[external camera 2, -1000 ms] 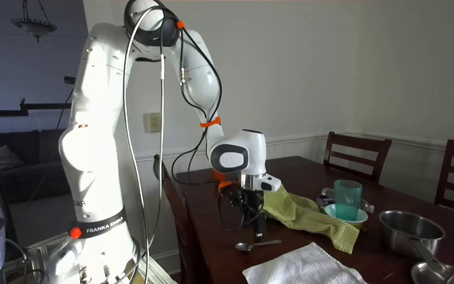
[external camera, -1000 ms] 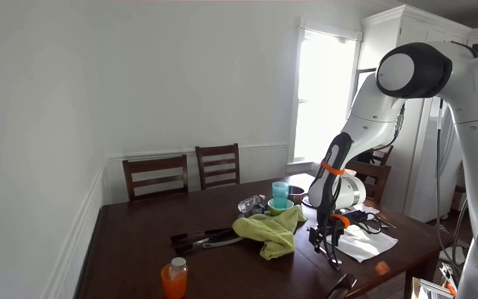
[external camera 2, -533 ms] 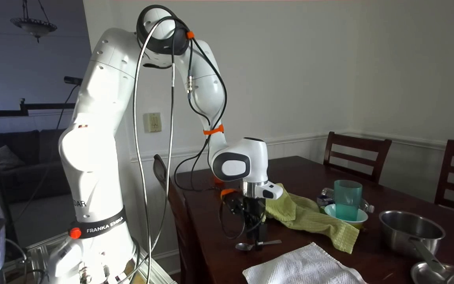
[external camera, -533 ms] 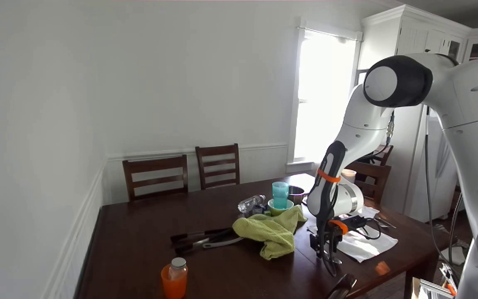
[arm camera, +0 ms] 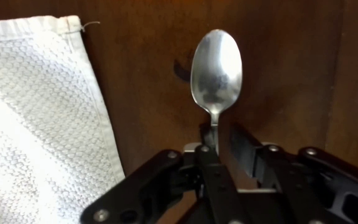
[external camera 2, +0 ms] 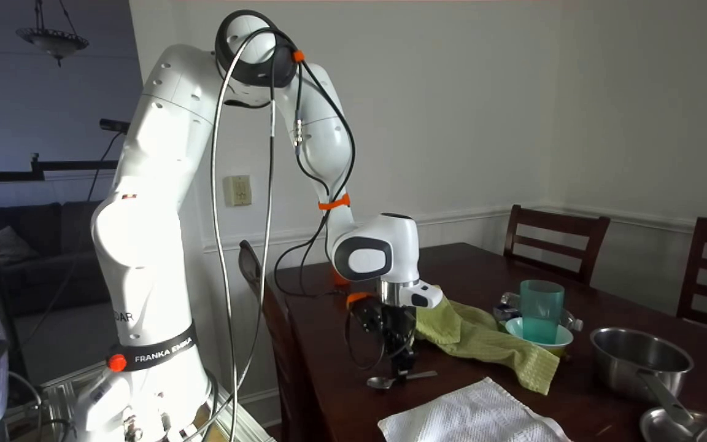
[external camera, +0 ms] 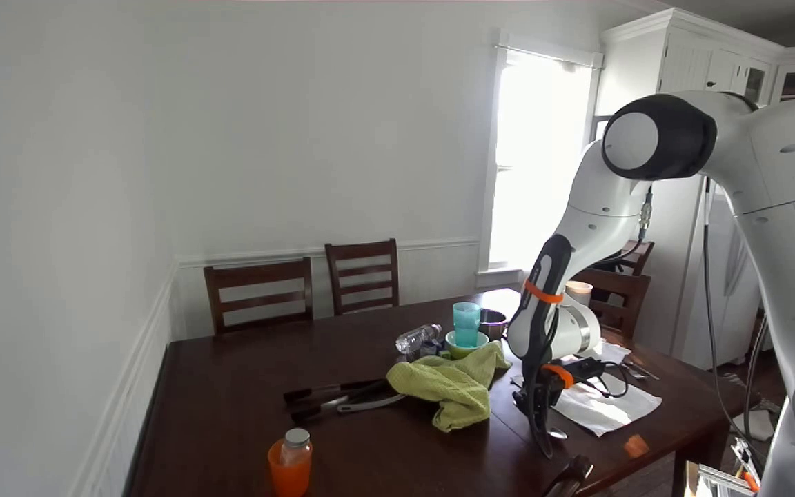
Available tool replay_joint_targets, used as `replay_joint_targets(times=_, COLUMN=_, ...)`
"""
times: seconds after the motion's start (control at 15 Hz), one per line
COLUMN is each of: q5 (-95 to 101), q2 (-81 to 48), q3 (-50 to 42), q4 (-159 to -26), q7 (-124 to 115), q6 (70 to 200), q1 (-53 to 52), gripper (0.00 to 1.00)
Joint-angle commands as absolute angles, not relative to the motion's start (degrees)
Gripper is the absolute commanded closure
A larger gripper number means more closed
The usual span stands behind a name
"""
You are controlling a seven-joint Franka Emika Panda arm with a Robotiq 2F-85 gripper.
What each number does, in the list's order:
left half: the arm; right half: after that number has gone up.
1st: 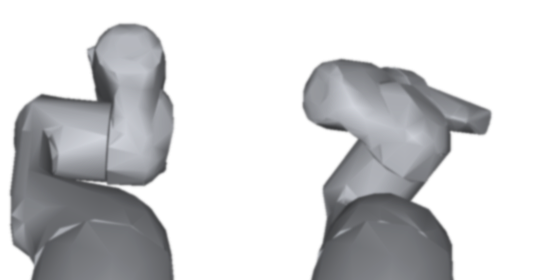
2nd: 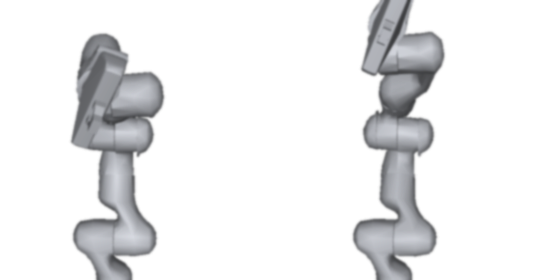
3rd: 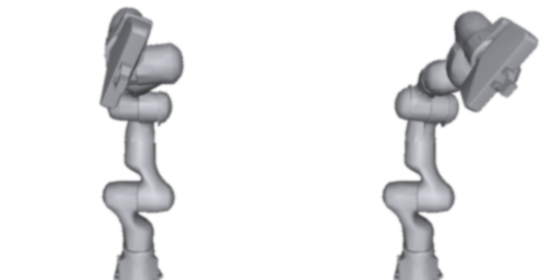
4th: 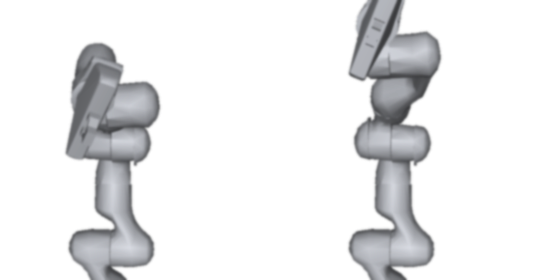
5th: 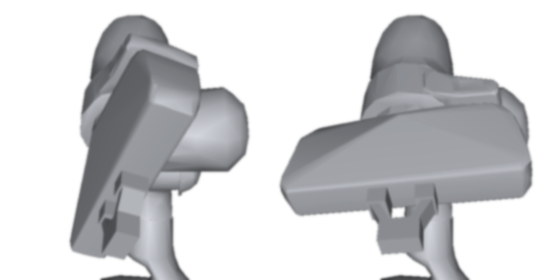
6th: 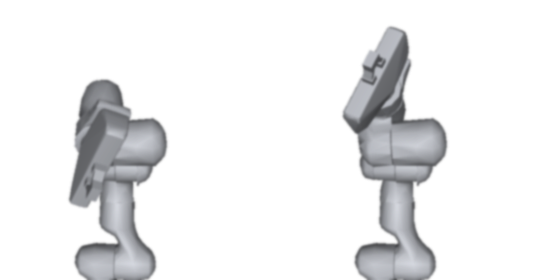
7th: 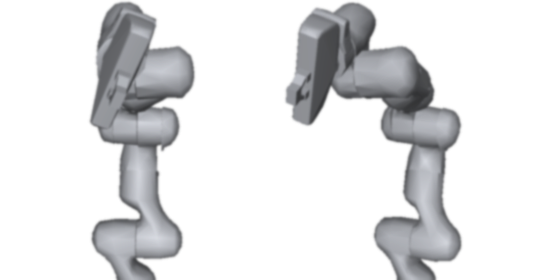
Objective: Put the spoon on the paper towel and fold it
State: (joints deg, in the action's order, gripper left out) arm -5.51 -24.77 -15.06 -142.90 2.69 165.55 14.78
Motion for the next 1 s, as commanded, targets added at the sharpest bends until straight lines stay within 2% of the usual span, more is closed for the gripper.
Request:
replay_joint_targets(times=0.0, q5=-5.0, q2=-25.0, q3=-15.1, q4=-142.7, q7=1.5, q6=166.8, q1=15.8, gripper=1.0)
replay_joint_targets(times=0.6, q5=0.1, q2=-19.1, q3=-22.1, q4=-143.7, q7=4.6, q6=166.1, q1=16.7, gripper=0.98)
replay_joint_targets(times=0.93, q5=0.5, q2=-17.8, q3=-20.3, q4=-142.2, q7=13.1, q6=165.2, q1=24.0, gripper=0.98)
